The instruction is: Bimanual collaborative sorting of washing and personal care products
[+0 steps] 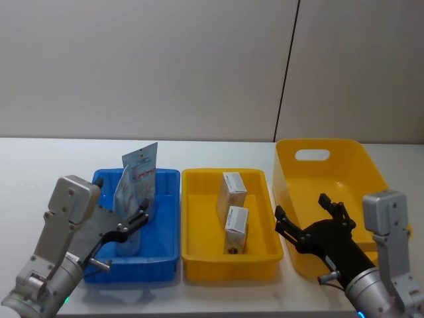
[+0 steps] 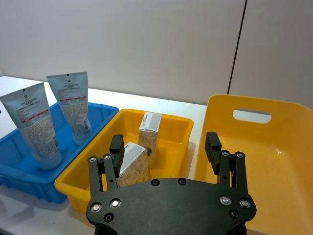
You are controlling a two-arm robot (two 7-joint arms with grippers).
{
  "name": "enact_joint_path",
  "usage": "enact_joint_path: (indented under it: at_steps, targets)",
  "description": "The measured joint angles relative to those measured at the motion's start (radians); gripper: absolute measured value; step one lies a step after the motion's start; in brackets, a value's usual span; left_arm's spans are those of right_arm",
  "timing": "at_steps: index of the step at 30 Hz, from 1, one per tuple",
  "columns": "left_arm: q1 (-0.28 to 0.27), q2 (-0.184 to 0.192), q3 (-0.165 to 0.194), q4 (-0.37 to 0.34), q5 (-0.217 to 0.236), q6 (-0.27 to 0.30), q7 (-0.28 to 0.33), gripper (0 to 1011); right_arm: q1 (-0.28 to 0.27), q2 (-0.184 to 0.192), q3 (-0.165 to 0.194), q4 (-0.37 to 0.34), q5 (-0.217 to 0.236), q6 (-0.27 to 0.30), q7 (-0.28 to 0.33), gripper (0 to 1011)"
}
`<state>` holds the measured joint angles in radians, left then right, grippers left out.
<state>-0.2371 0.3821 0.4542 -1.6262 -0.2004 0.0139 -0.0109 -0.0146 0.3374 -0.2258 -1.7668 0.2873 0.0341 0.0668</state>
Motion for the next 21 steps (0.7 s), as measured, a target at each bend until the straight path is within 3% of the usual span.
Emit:
enact_joint_path:
  at_steps: [21]
  targets:
    - [0.000,0.000,0.000,0.000,0.000,0.000,0.000,1001,0.000,0.000,0.000,0.000,0.000,0.000,0.000,1003]
